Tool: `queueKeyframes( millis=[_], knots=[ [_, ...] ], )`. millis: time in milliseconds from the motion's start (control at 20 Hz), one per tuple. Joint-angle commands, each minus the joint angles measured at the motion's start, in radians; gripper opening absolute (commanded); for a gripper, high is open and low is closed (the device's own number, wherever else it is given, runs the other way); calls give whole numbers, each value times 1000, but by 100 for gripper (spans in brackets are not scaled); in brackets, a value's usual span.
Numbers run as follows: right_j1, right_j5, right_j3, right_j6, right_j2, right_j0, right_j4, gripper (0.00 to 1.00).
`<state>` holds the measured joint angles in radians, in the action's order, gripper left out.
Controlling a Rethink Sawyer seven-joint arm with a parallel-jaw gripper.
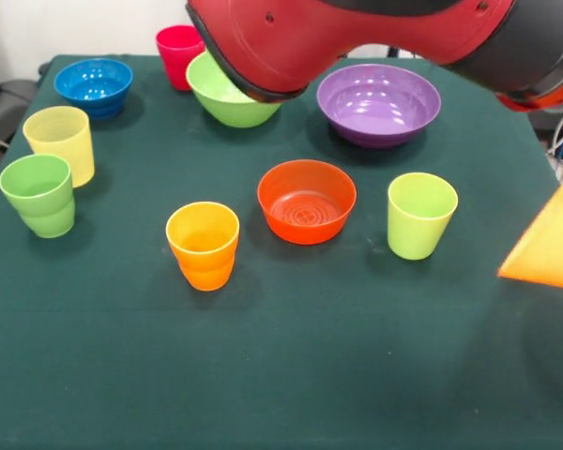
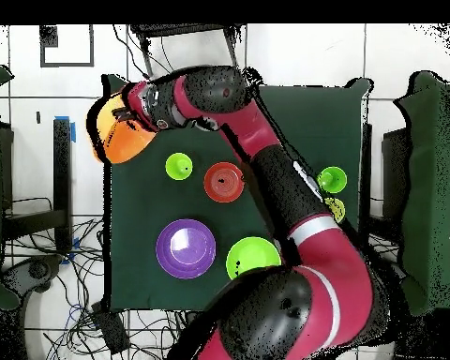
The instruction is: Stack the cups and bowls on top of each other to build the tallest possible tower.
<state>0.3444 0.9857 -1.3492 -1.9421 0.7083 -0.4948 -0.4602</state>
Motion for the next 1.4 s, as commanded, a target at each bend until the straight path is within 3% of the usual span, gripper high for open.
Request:
queueKeyframes(
  millis=[50, 450, 850, 1100, 1400],
  knots=[
    [32, -125, -198, 183, 130, -66, 54, 0],
    [22, -266, -367, 204, 259, -183, 180, 0],
    [-22, -337, -480, 173, 354, -268, 312, 0],
    [-45, -382, -526, 143, 403, -285, 389, 0],
    [-68, -373, -524, 131, 438, -242, 451, 0]
  ],
)
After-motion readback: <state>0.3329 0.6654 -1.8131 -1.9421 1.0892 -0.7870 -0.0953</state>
